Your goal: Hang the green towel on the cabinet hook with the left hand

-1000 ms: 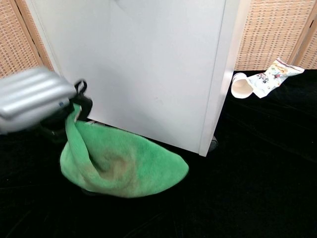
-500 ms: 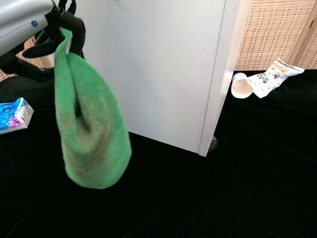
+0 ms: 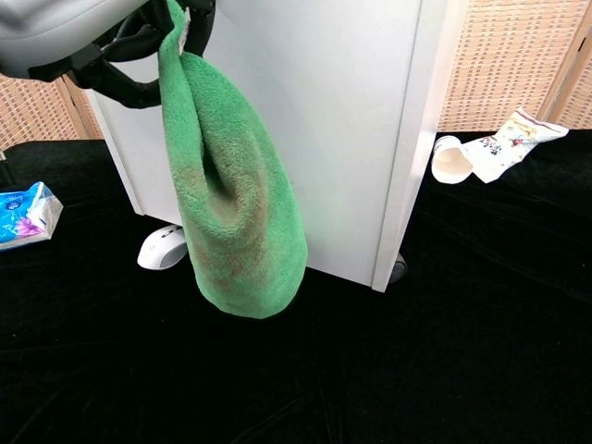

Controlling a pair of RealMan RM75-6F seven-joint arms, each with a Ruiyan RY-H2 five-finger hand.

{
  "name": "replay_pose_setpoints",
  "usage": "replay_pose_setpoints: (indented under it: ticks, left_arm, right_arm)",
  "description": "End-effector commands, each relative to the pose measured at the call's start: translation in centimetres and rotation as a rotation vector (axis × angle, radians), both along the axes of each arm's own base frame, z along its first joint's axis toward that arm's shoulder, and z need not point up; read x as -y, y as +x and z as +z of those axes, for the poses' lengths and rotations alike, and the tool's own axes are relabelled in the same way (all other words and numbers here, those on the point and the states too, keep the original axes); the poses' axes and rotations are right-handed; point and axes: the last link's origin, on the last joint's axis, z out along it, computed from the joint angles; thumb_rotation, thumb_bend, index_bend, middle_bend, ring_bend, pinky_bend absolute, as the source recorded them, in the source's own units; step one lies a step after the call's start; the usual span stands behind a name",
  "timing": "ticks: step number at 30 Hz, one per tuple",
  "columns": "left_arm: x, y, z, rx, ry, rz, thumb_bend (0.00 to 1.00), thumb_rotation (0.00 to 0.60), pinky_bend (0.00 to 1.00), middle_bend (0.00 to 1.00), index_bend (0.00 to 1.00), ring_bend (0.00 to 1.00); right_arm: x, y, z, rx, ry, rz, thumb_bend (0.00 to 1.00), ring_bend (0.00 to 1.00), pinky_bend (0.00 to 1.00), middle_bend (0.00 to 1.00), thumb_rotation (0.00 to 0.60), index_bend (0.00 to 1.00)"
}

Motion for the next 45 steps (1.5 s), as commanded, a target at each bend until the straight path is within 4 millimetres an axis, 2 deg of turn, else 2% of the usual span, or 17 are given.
replay_pose_setpoints:
  ticks: [1, 15, 28, 34, 37, 40, 42, 43, 45]
  left_arm:
    - [-0.1, 0.4, -0.2, -0.002, -0.002, 0.004, 0.55, 0.600, 0.58, 0.91, 0.91, 0.68]
    - [-1.4, 0.4, -1.1, -0.025, -0.003, 0.031, 0.54, 0.600, 0.58, 0.91, 0.91, 0.68]
    - [-1.6, -1.8, -2.0, -0.053, -0.024, 0.077, 0.53, 0.600, 0.58, 0.91, 0.91, 0.68]
    - [-1.3, -2.9, -2.5, -0.074, -0.030, 0.079, 0.49, 0.600, 0.58, 0.91, 0.89, 0.68]
    - [-1.0, -3.6, -2.7, -0.087, -0.022, 0.064, 0.39, 0.600, 0.55, 0.84, 0.75, 0.64]
    - [-0.3, -4.4, -2.5, -0.077, -0.001, 0.033, 0.21, 0.600, 0.44, 0.65, 0.45, 0.46]
    - [0.0, -4.8, -2.4, -0.060, -0.001, 0.014, 0.13, 0.600, 0.29, 0.45, 0.24, 0.29]
    - [0.2, -5.0, -2.3, -0.050, -0.004, 0.004, 0.11, 0.600, 0.23, 0.38, 0.18, 0.23]
    - [0.4, -5.4, -2.2, -0.043, -0.006, -0.015, 0.07, 0.600, 0.05, 0.16, 0.04, 0.05]
  right_arm:
    - [0.0, 0.0, 0.1, 0.002, -0.001, -0.001, 0.11, 0.00, 0.00, 0.00, 0.600, 0.00]
    - [0.0, 0.0, 0.2, 0.005, -0.003, 0.001, 0.11, 0.00, 0.00, 0.00, 0.600, 0.00]
    - [-0.1, 0.1, 0.0, 0.001, 0.004, 0.003, 0.11, 0.00, 0.00, 0.00, 0.600, 0.00]
    - [0.0, 0.0, 0.0, 0.001, 0.004, 0.000, 0.11, 0.00, 0.00, 0.00, 0.600, 0.00]
    - [0.0, 0.0, 0.0, 0.000, 0.004, 0.000, 0.11, 0.00, 0.00, 0.00, 0.600, 0.00]
    - [0.0, 0.0, 0.0, 0.000, 0.004, -0.002, 0.11, 0.00, 0.00, 0.00, 0.600, 0.00]
    - [0.0, 0.0, 0.0, 0.001, 0.003, -0.002, 0.11, 0.00, 0.00, 0.00, 0.600, 0.00]
    - [0.0, 0.0, 0.0, 0.001, 0.003, -0.002, 0.11, 0.00, 0.00, 0.00, 0.600, 0.00]
    - [0.0, 0.0, 0.0, -0.001, 0.004, -0.002, 0.11, 0.00, 0.00, 0.00, 0.600, 0.00]
